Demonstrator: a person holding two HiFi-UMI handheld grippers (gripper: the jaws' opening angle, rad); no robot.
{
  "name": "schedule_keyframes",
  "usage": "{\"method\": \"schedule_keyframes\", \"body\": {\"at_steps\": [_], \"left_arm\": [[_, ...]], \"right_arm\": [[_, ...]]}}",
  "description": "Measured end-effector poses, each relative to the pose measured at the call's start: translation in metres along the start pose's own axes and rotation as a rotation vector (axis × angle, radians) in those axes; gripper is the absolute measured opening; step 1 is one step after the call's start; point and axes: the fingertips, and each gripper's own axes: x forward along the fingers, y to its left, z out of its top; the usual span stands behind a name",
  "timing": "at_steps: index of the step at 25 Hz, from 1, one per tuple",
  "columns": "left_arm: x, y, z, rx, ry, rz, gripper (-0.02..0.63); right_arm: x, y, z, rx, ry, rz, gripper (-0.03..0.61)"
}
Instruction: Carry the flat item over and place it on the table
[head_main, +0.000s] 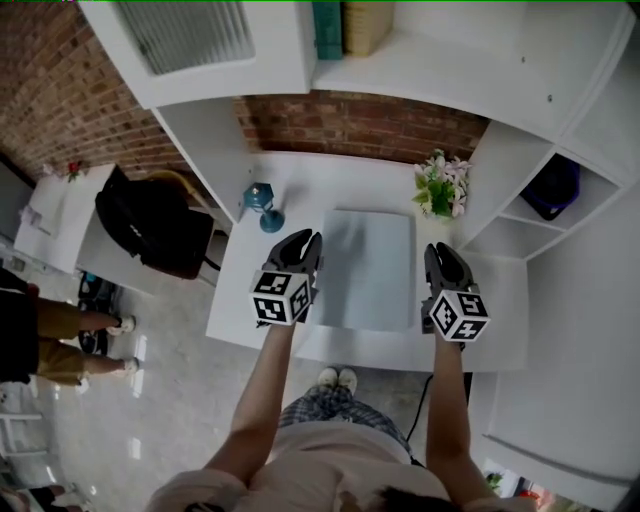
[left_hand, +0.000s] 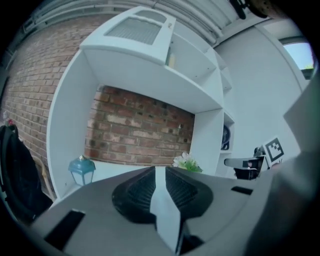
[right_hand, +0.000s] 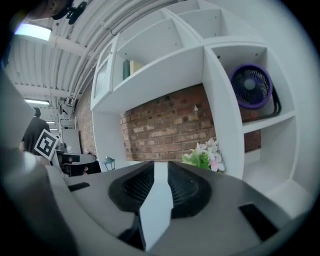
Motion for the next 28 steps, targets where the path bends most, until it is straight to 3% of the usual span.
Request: {"method": "schedule_keyframes", "body": {"at_steps": [4, 13, 20, 28], "left_arm": [[-0.027, -0.008, 0.027, 0.0, -0.111, -0.018, 0.044], [-0.067, -0.032, 0.059, 0.092, -0.217, -0.068, 0.028], [-0.078, -0.035, 0.053, 0.08, -0.215, -0.079, 0.028], [-0.079, -0.039, 0.057, 0.072, -0.228, -0.093, 0.028]], "right_arm": [[-0.032, 0.002, 0.027, -0.012, -0.09, -0.039, 0.054], [-0.089, -0.001, 0.068, -0.03, -0.225, -0.112, 0.018], [-0.109, 0.005, 0.072, 0.007, -0.274, -0.106, 0.017], [-0.109, 0.002, 0.062, -0.068, -0.25, -0.137, 0.015]]}}
